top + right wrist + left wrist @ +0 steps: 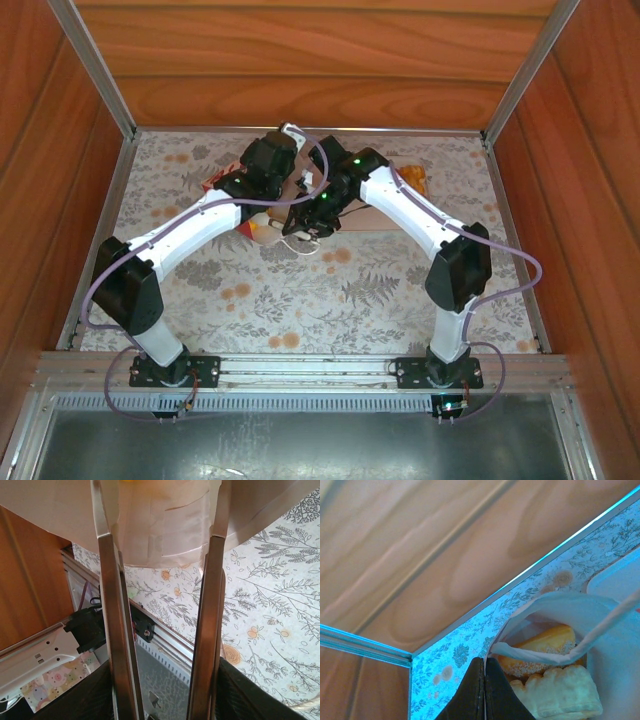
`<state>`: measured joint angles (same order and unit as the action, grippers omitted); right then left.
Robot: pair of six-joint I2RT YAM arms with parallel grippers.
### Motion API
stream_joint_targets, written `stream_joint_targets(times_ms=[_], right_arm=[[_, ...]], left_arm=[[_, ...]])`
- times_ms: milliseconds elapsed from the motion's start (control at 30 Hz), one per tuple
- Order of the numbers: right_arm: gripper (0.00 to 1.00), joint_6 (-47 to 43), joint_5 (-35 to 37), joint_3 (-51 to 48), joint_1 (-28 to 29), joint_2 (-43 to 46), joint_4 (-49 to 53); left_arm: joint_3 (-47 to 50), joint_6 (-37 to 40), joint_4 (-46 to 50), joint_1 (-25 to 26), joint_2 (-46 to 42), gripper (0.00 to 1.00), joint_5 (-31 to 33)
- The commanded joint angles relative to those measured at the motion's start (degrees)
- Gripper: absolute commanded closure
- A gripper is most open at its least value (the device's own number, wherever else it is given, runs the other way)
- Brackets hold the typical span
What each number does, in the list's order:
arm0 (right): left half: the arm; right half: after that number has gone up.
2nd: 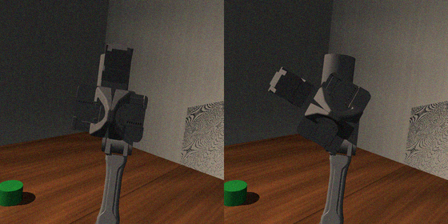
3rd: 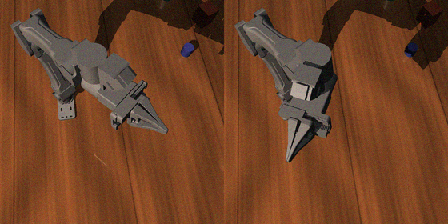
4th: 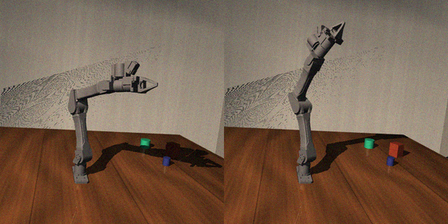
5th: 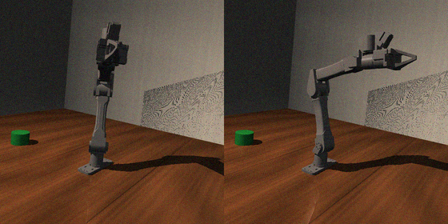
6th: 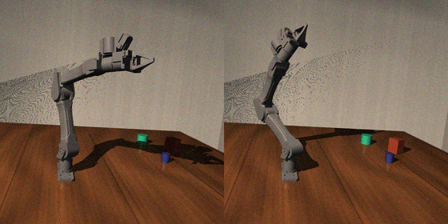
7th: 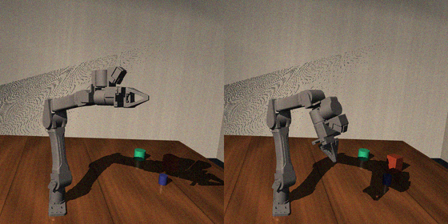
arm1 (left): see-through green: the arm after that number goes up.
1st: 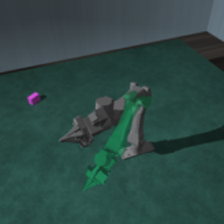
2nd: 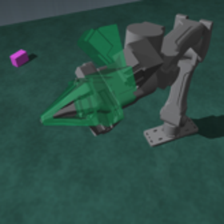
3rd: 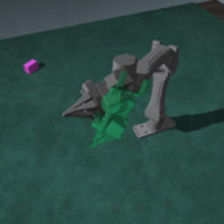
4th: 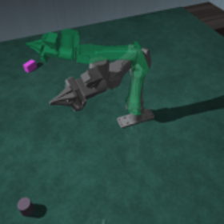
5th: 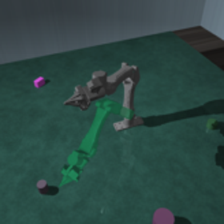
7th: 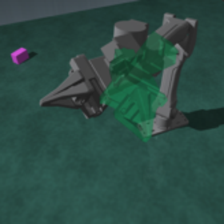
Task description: Take the fake bread out of the paper bag
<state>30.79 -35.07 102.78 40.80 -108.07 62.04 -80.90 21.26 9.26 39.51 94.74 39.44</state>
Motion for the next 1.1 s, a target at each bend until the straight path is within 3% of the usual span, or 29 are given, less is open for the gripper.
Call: stream_joint_targets(times_ms=[0, 467, 700, 1067], right_arm=[[0.50, 1.57, -3.80, -0.93, -0.71, -0.19, -1.04], [0.49, 0.86, -5.19, 2.88, -1.51, -4.65, -1.49], [0.66, 0.02, -3.78, 3.06, -1.60, -4.49, -0.70], [0.78, -0.72, 0.23, 1.83, -1.60, 1.90, 0.44]], left_arm=[[0.35, 0.27, -3.38, 0.48, -0.01, 1.00, 1.94], [0.23, 0.23, -3.49, 1.19, 0.12, 1.00, 1.77], [0.13, 0.54, -3.54, 1.18, 0.53, 1.00, 2.04], [-0.98, 0.55, -2.76, 1.19, 1.37, 1.00, 3.53]])
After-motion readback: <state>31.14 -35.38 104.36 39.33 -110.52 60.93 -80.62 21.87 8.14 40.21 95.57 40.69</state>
